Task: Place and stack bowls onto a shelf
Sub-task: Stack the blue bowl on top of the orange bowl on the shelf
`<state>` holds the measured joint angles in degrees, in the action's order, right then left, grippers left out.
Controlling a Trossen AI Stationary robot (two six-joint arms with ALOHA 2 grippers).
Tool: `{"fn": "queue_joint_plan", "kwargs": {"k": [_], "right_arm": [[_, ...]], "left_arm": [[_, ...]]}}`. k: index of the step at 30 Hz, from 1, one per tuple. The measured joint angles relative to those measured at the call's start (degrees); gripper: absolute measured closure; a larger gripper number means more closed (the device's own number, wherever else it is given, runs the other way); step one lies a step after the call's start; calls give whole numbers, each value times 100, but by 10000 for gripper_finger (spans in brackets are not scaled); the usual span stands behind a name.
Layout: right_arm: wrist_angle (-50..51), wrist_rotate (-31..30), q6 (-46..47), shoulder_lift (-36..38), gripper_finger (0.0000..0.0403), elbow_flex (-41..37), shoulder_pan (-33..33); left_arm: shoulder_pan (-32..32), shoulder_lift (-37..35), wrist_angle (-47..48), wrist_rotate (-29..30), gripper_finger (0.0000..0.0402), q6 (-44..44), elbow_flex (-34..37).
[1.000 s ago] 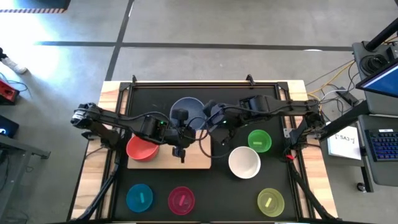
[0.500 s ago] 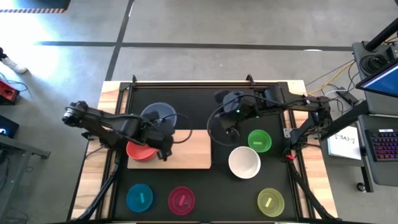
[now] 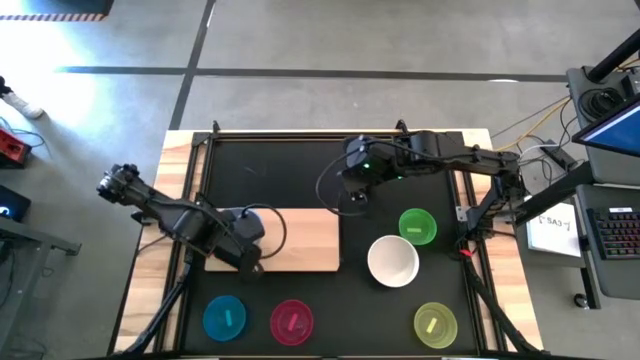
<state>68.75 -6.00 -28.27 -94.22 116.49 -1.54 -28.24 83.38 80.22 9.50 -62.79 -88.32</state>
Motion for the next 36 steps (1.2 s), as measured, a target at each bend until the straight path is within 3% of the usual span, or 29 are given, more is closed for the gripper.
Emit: {"fn": "queue_joint_plan", "kwargs": {"k": [11,20,36], "right_arm": [[-26,0,151,-127,271,-44,-37],[-26,-2,227,-127,279,-44,-37],[149,-4,387,-117,282,-46,-37]], "left_arm": [[-173,209,-2,-141,401,-227,147],[-171,209,539,517,401,-418,213],[-171,211,120,620,401,-576,1500]]}}
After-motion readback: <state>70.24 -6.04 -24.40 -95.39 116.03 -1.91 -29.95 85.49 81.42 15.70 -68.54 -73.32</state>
